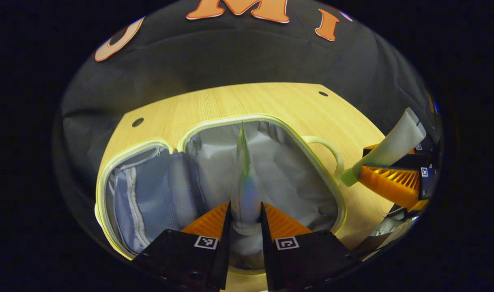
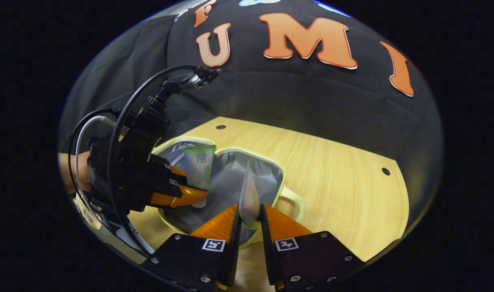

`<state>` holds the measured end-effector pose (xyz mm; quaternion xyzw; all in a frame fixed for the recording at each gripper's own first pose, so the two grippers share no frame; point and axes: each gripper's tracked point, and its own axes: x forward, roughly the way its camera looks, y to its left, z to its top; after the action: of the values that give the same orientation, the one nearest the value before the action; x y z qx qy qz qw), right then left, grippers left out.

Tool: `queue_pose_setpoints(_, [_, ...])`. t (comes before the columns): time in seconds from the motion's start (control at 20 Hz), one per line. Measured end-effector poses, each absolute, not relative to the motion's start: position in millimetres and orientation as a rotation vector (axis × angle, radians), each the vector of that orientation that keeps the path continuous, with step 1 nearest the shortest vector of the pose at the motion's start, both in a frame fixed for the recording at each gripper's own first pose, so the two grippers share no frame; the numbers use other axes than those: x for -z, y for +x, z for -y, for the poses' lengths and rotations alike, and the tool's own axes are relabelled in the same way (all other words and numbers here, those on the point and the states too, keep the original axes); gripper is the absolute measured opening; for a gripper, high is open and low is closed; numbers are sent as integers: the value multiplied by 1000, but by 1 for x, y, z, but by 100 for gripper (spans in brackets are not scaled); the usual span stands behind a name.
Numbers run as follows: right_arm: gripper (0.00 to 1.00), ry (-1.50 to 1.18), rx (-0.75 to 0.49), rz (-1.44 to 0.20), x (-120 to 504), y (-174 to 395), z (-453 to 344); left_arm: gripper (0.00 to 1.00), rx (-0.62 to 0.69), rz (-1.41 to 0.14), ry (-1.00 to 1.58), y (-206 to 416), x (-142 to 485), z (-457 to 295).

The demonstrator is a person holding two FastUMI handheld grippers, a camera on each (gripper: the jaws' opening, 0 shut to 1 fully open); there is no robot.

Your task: First open the suitcase, pack the skin care products into it, and then close the suitcase.

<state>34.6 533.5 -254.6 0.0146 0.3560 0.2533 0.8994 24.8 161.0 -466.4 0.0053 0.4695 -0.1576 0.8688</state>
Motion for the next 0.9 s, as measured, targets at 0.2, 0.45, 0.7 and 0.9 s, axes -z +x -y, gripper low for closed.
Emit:
queue_pose_setpoints(0.2, [30, 52, -533, -845, 277, 36, -550, 37, 281, -1153, -69, 17, 500, -165])
queue_pose_setpoints(0.45, [30, 86, -545, -978, 312, 43, -564, 38, 170, -1247, -144, 41, 522, -167])
queue_pose_setpoints(0.7, [30, 117, -557, -1048, 331, 48, -570, 67, 190, -1102, -209, 49, 491, -158])
queue_pose_setpoints(0.9, [30, 160, -551, -1126, 339, 48, -567, 95, 103, -928, -153, 50, 451, -201])
